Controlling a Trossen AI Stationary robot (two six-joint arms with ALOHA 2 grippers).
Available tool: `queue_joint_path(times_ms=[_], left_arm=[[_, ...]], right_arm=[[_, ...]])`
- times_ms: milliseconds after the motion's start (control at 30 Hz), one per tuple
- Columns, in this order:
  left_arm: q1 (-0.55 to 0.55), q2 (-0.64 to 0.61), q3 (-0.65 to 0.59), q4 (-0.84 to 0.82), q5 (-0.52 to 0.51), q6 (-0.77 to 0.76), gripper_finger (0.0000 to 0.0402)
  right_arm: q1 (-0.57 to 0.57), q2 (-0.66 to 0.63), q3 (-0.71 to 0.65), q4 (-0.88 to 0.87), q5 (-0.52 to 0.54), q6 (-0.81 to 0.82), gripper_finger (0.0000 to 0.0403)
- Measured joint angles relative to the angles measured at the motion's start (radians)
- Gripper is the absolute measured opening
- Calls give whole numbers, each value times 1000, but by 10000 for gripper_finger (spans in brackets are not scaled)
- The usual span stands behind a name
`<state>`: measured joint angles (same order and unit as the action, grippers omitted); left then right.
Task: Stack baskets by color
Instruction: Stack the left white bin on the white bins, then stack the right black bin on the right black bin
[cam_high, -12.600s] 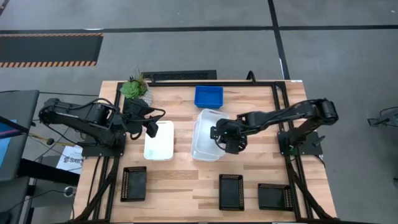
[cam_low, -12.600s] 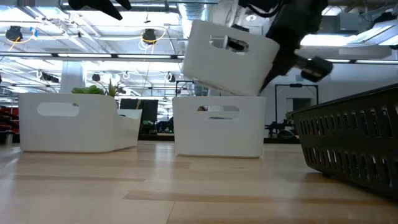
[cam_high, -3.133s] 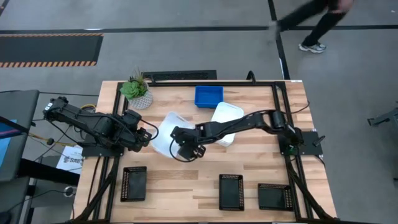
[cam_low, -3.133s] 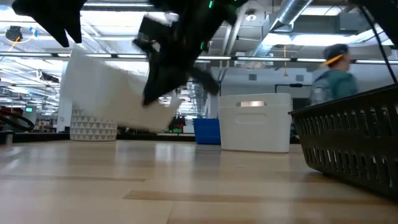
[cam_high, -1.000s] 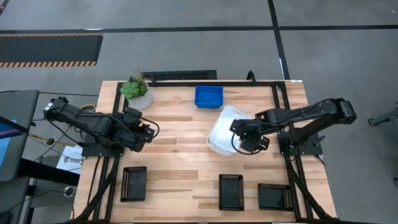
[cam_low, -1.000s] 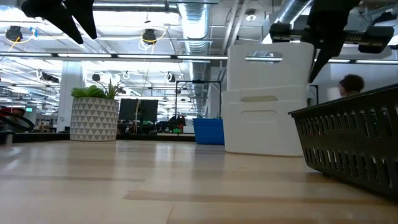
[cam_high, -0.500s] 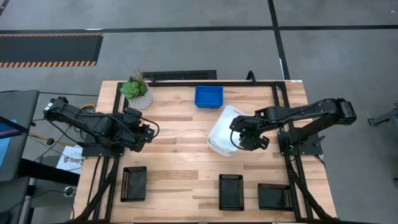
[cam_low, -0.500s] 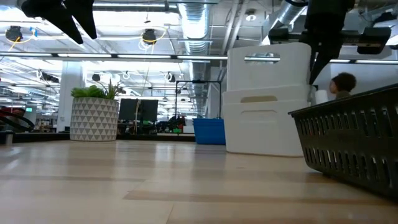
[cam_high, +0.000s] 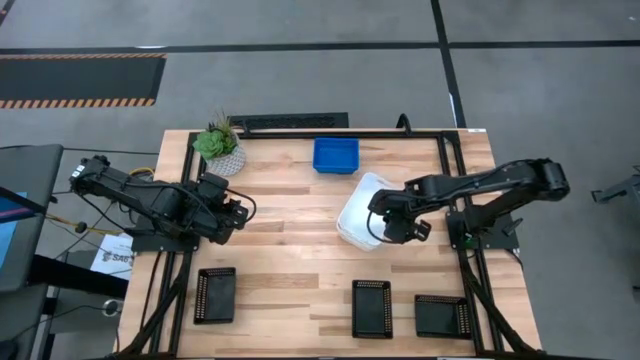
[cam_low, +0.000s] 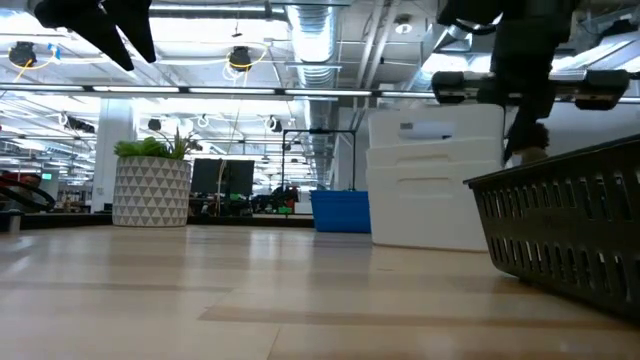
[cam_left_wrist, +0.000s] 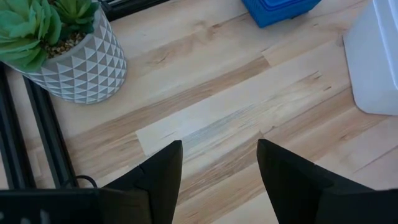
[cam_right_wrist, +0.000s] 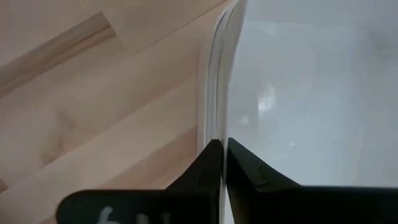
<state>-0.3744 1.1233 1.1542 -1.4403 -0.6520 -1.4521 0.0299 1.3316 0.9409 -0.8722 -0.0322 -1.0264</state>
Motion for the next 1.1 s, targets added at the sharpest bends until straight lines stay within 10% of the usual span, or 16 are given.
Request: queue_joint_path(times_ms=[867,1100], left_arm=[[0,0,0,-8,21,34,197],[0,0,0,-8,20,34,197]], right_arm=[[-93,293,137,475,11,-68,144],[-103,298,298,452,12,153,164]])
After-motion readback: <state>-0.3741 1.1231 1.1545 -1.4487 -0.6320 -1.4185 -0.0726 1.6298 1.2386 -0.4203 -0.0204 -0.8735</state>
